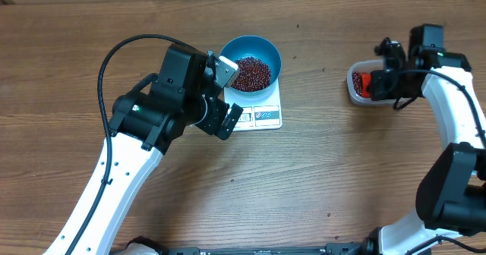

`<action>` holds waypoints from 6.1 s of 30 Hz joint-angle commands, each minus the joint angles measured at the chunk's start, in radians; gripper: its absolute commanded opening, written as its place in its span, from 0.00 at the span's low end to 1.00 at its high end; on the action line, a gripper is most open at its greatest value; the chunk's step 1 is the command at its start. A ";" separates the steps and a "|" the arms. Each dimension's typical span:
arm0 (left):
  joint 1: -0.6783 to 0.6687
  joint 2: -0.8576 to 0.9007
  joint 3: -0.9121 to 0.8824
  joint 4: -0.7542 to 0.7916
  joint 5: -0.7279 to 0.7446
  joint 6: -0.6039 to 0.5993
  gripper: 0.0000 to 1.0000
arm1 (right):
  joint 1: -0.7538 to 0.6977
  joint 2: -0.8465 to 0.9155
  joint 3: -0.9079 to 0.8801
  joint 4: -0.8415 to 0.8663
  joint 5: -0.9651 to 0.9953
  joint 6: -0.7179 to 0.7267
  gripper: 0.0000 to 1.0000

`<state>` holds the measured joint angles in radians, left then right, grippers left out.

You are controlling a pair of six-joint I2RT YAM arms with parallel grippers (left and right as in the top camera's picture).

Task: Scoop item into bowl and weigh 150g on scale
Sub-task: 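Carry the empty scoop right and dip it into the bean tub, then lift the scoop of beans out of the tub, then move the scoop over the blue bowl and tilt to pour, then carry the scoop right and dip it into the bean tub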

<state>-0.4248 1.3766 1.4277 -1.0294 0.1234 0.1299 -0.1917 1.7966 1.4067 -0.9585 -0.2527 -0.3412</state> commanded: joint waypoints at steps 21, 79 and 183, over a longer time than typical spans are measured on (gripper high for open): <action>-0.001 0.003 0.007 0.002 0.000 -0.010 1.00 | -0.266 0.006 0.013 -0.070 -0.357 0.000 0.04; -0.001 0.003 0.007 0.002 0.000 -0.010 1.00 | 0.104 0.006 0.013 0.468 -0.990 0.656 0.03; -0.001 0.003 0.007 0.002 0.000 -0.010 1.00 | -0.014 -0.069 0.016 0.321 -1.122 0.331 0.04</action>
<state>-0.4248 1.3766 1.4277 -1.0290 0.1234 0.1299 -0.1139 1.7699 1.4063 -0.6212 -1.2465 -0.0582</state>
